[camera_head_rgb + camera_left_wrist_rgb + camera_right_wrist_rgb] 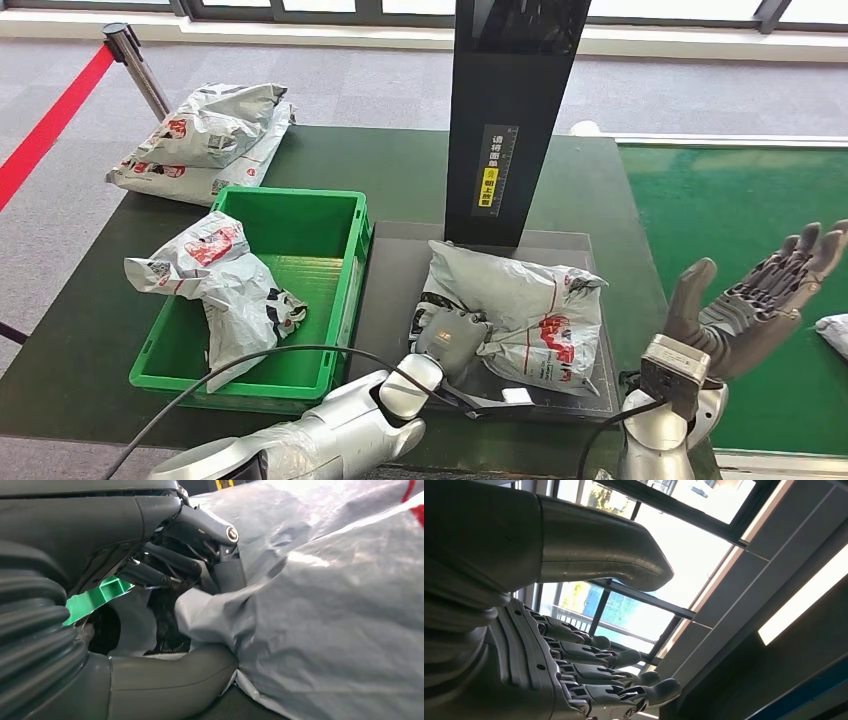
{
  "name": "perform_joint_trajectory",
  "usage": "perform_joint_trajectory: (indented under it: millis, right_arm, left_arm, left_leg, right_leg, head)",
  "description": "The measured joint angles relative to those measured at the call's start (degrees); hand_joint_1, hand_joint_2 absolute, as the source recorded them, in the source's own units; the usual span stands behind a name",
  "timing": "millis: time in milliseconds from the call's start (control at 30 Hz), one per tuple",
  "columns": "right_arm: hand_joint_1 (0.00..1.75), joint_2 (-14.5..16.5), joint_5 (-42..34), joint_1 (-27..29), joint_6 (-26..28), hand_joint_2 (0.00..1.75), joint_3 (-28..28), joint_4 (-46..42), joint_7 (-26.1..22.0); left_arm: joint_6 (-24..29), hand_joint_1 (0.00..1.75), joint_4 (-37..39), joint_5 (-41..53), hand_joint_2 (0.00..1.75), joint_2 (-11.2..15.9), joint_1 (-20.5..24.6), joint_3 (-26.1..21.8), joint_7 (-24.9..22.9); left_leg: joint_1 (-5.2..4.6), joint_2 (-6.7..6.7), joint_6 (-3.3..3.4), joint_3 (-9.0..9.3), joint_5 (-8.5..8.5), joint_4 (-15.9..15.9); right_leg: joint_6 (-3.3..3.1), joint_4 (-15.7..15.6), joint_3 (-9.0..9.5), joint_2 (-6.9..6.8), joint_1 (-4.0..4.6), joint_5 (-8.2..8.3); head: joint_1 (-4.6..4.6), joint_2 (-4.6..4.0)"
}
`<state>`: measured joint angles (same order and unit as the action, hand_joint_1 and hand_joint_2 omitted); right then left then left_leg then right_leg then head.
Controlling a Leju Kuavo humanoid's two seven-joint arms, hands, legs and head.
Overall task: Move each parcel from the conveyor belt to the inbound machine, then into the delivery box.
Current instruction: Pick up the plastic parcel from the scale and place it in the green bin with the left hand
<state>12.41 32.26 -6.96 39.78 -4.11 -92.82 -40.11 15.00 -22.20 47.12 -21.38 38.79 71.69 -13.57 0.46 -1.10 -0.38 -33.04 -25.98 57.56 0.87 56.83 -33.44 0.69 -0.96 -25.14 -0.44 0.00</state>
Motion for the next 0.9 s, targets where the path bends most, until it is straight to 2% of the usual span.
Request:
perform_joint_trajectory:
  millis: [433,600,700,767,800,833,900]
  right_arm:
    - [0.00,0.02,0.16,0.47,0.00,1.75,-0.02,-0.31,-0.01]
    - [0.00,0.08,0.49,1.41,0.00,1.75,-0.03,-0.69,0.00]
    - [0.00,0.24,0.81,2.13,0.00,1.75,-0.13,-1.21,0.01]
    - [0.00,0.38,1.06,2.69,0.00,1.75,-0.23,-1.66,0.02]
    - [0.00,0.41,1.14,2.92,0.00,1.75,-0.33,-1.83,0.03]
    - [0.00,0.42,1.17,3.08,0.00,1.75,-0.47,-1.95,0.03]
    - [0.00,0.42,0.69,3.04,0.00,1.75,-0.70,-1.86,0.04]
  left_arm:
    - [0.64,1.75,0.31,0.79,1.75,-0.15,0.34,1.03,-1.31]
    - [6.38,1.75,0.63,2.23,1.75,-0.17,0.13,0.98,-3.97]
    - [14.47,1.75,1.00,4.41,1.75,-0.03,-0.41,0.05,-5.93]
    - [20.49,1.75,-1.89,11.27,1.75,0.44,-2.23,-3.34,-5.42]
    - [22.54,1.75,-5.20,17.80,1.75,0.68,-3.73,-6.78,-2.80]
    - [23.94,1.75,-9.01,24.88,1.75,0.89,-5.41,-10.95,0.84]
    - [25.11,1.75,-17.29,36.14,1.75,0.99,-8.86,-22.72,10.11]
  left_leg:
    - [0.01,0.00,0.00,0.01,0.00,-0.01]
    - [0.01,0.01,0.00,-0.02,0.00,-0.01]
    - [0.01,0.02,-0.02,-0.08,0.01,-0.01]
    - [-0.01,0.00,-0.03,-0.12,0.02,-0.01]
    - [-0.01,-0.07,-0.02,-0.17,0.03,0.00]
    - [-0.02,-0.13,-0.02,-0.23,0.04,0.00]
    - [-0.01,0.04,-0.06,-0.31,0.00,0.00]
  right_leg:
    - [-0.01,0.00,0.01,0.00,0.01,-0.01]
    - [-0.01,0.00,-0.05,0.00,0.01,-0.01]
    - [-0.03,0.02,-0.14,0.02,0.00,0.00]
    - [-0.04,0.03,-0.20,0.04,-0.01,0.01]
    - [-0.03,0.05,-0.22,0.01,-0.02,0.00]
    - [-0.01,0.06,-0.24,-0.02,-0.02,-0.02]
    - [-0.04,0.09,-0.36,0.17,-0.04,0.00]
  head:
    - [0.01,0.00]
    - [0.00,0.00]
    - [0.01,0.00]
    - [0.00,0.00]
    - [0.00,0.00]
    - [0.01,0.00]
    - [0.06,0.00]
